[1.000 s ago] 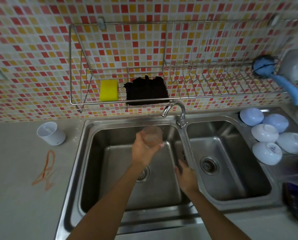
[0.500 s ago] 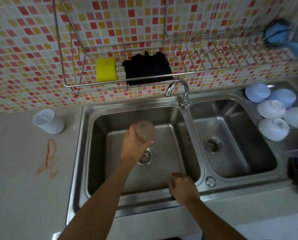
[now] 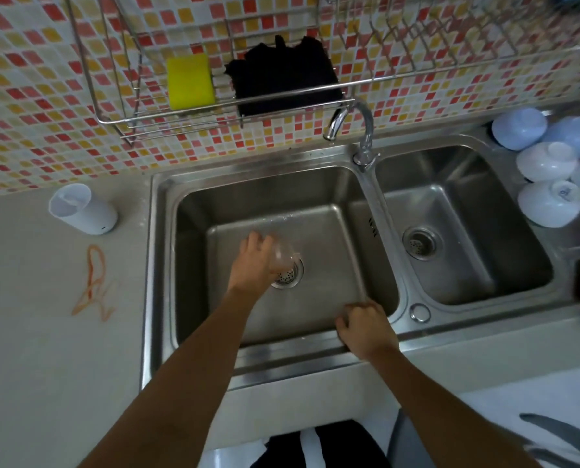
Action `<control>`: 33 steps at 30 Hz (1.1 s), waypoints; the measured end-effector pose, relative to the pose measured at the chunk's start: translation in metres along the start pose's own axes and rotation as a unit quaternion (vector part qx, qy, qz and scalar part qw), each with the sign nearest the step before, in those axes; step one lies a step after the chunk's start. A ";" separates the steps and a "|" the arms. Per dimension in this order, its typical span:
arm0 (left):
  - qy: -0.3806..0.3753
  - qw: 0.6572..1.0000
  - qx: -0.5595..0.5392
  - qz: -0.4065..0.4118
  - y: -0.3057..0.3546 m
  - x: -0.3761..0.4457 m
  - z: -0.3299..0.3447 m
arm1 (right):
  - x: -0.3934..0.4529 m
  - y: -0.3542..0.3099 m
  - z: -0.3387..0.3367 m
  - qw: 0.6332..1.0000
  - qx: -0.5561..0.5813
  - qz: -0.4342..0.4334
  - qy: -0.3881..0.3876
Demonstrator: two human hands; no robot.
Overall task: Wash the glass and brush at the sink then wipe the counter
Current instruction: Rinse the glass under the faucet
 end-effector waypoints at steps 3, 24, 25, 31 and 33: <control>0.005 1.000 0.020 0.004 -0.002 0.002 0.006 | 0.000 0.000 0.003 1.000 -0.010 0.000 -0.005; 0.056 0.914 0.351 0.196 0.003 0.015 -0.013 | 0.000 0.002 0.006 0.999 -0.006 -0.016 0.032; 0.058 0.903 0.367 0.213 0.004 0.015 -0.016 | 0.000 0.002 0.005 0.999 -0.007 -0.016 0.031; 0.094 0.844 0.414 0.327 0.002 0.018 -0.022 | 0.000 0.003 0.006 0.999 0.000 -0.016 0.030; 0.094 0.844 0.424 0.315 -0.002 0.019 -0.027 | 0.001 0.003 0.006 0.999 -0.003 -0.014 0.030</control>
Point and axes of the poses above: each hand's wrist, its own x-axis towards the middle knuckle, its own z-axis out of the palm, y = z × x, the point moved 1 cm from there along x, towards the middle knuckle, and after that the axes turned 7 degrees about -x, right-handed, at the moved point
